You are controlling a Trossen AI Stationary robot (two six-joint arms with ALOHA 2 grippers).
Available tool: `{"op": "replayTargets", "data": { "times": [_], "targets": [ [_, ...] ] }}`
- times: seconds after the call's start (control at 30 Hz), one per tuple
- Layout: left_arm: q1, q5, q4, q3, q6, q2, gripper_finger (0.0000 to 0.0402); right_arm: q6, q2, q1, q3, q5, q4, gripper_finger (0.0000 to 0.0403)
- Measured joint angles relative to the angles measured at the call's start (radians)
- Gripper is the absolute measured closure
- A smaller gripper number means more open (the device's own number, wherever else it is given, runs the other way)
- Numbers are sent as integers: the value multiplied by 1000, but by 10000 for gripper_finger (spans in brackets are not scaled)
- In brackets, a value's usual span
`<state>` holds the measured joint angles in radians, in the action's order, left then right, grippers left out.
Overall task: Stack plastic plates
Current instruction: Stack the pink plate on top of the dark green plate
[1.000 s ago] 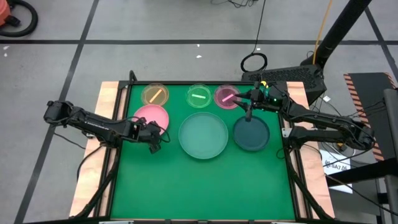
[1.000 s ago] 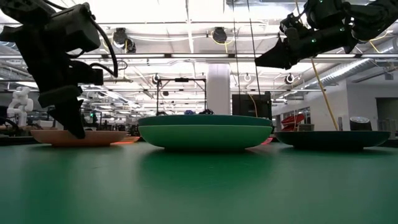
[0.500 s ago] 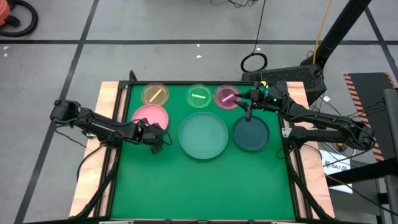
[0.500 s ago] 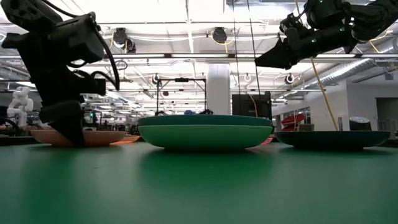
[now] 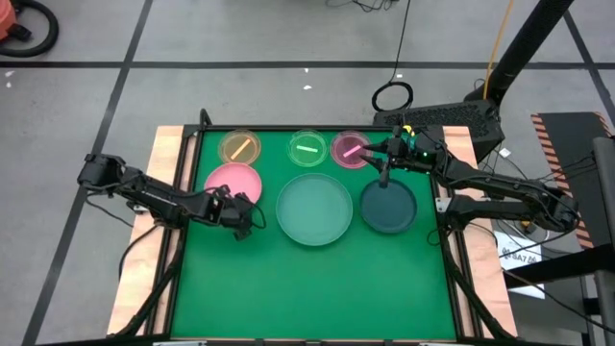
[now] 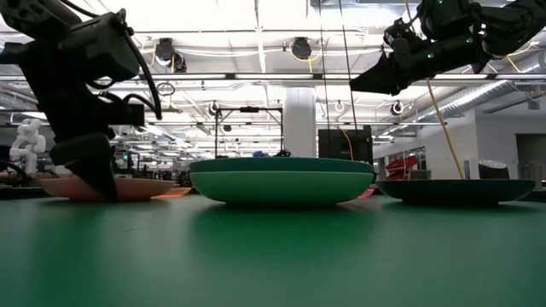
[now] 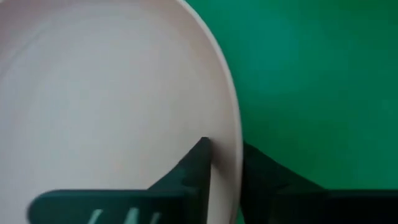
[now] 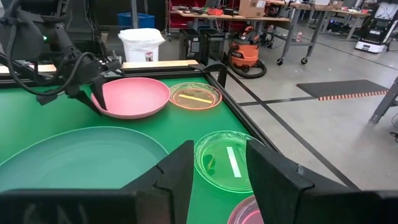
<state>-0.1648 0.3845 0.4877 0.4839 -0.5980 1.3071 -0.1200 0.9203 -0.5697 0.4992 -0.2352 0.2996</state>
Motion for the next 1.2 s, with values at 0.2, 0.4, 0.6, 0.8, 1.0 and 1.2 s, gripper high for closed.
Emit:
{"op": "replayTargets", "data": {
  "times": [0.2,0.4,0.6,0.8,1.0,1.2],
  "targets": [
    [-27,4,31,19,-3,1,367,2,0,0,0,2,0,261],
    [-41,-9,162,162,85,2,372,3,0,0,0,3,0,261],
    [-41,-8,207,295,230,2,373,3,0,0,0,3,0,261],
    [-31,6,226,392,329,2,373,3,0,0,0,3,0,261],
    [-30,11,177,456,409,2,372,4,0,0,0,3,-4,261],
    [-16,-36,-4,458,519,2,372,4,0,0,0,3,-6,261]
  ]
}}
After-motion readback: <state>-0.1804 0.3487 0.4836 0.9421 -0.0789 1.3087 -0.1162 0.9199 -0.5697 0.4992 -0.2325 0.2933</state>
